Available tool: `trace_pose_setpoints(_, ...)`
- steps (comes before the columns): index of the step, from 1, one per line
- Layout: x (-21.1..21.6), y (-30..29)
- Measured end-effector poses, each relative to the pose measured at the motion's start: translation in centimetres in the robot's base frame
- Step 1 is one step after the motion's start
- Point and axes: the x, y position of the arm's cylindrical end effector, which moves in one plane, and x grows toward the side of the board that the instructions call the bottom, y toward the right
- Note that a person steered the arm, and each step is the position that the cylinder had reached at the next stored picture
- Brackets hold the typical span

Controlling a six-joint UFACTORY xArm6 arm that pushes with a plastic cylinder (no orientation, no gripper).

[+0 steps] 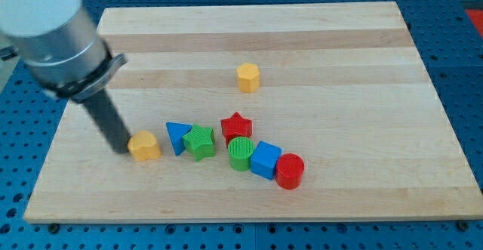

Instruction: Move the blue triangle left to the yellow hexagon

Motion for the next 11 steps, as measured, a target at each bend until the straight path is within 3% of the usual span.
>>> trace_pose_setpoints(1,-1.5,0.5)
trace_pose_setpoints(2,2.7,-0.8)
trace_pose_setpoints(3,6.3,1.5)
trace_pose_setpoints(7,-8.6,11.1)
trace_pose_setpoints(11,-13.4,20.0)
